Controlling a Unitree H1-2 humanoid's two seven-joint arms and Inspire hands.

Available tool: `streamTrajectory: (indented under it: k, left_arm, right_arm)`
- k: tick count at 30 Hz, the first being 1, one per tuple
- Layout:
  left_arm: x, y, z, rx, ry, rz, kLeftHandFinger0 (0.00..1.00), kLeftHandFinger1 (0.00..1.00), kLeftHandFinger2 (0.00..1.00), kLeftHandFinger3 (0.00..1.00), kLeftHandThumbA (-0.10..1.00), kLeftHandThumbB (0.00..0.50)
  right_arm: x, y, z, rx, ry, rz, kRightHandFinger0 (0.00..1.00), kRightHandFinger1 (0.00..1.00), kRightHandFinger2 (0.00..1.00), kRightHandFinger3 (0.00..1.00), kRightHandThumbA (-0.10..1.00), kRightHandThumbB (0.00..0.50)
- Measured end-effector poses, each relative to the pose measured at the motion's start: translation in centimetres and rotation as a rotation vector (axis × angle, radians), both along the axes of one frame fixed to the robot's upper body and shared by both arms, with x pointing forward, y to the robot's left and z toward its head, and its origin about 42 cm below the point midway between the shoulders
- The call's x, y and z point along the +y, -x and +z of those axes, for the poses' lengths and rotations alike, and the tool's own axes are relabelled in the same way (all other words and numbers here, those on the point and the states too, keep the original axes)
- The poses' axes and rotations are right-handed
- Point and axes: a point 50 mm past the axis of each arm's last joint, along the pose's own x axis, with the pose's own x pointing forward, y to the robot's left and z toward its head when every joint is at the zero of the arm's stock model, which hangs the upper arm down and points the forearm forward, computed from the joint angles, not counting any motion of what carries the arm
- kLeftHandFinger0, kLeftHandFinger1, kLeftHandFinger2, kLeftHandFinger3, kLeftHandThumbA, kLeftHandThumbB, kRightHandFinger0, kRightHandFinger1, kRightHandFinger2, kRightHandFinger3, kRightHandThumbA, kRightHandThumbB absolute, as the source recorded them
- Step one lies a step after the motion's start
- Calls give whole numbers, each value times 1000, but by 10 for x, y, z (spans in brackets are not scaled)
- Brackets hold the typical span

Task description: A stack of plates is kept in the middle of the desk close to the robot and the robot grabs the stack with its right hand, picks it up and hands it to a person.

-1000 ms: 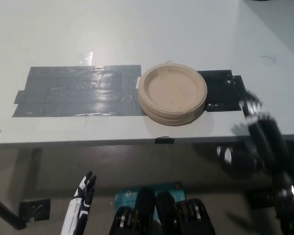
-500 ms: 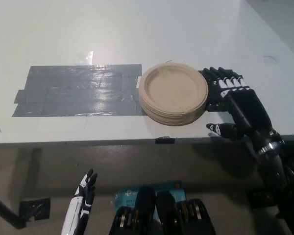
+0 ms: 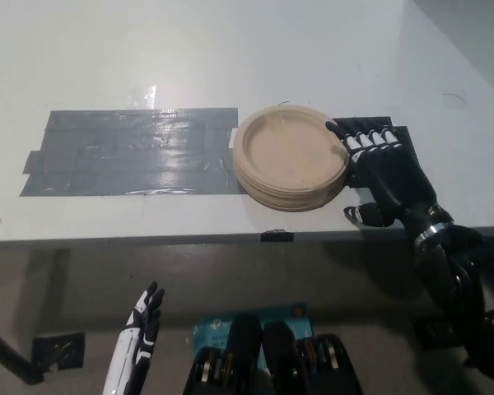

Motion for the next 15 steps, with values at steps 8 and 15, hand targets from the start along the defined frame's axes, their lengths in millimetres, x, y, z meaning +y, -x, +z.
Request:
streamTrajectory:
  k: [8,15]
  left_arm:
    - [0,0,0,0,-1,-1,1000,1000,1000,1000,1000,263]
    - [0,0,0,0,-2,-1,1000,1000,1000,1000,1000,273]
  right_arm:
    - [4,-1,-12,-9,25,-5,1000,1000,1000,1000,1000,472]
    - [11,0,-16,-18,9,8,1000,1000,1000,1000,1000,467]
